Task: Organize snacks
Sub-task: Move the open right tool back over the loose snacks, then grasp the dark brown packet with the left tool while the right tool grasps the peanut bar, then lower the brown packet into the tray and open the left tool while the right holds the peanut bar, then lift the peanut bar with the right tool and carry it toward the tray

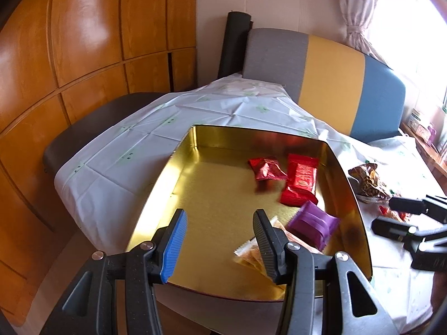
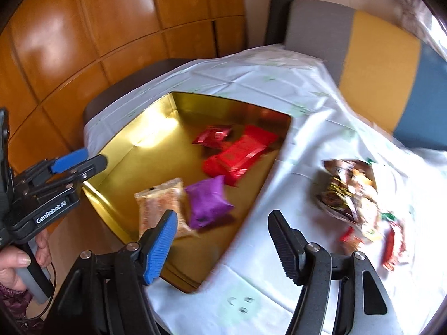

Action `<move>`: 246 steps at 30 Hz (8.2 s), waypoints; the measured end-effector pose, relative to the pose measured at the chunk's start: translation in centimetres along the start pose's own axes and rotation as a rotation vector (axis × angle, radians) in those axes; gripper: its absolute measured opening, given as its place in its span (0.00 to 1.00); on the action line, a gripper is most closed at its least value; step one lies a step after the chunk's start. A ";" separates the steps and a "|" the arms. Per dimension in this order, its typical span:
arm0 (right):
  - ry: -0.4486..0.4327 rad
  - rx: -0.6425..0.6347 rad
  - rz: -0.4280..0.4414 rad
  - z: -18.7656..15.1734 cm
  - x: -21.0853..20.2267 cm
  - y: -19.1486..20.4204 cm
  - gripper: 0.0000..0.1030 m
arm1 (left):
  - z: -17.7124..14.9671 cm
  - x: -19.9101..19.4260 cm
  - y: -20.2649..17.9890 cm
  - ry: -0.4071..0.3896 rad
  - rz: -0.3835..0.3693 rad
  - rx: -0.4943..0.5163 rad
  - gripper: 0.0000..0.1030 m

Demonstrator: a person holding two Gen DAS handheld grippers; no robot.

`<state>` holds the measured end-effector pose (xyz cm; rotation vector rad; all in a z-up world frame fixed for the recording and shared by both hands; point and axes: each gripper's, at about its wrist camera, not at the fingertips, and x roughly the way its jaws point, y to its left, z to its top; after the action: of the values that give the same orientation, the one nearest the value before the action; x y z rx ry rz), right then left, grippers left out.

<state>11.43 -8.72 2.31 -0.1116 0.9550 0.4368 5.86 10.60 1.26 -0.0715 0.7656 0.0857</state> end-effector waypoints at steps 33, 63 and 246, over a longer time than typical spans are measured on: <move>0.045 0.458 -0.226 -7.4 -3.2 -23.7 0.69 | 1.5 -1.2 -9.2 0.059 -0.170 0.194 0.48; 0.306 0.040 -0.216 -9.7 0.0 -17.5 0.32 | 2.3 -0.5 -17.8 0.146 -0.392 0.356 0.48; 0.288 0.193 -0.119 -10.7 0.1 -11.2 0.27 | -1.0 0.9 0.1 0.056 -0.020 0.016 0.28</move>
<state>7.86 -21.86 -5.05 -0.0561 1.2614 0.2199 5.76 10.69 -0.11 -0.0664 0.8217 0.0585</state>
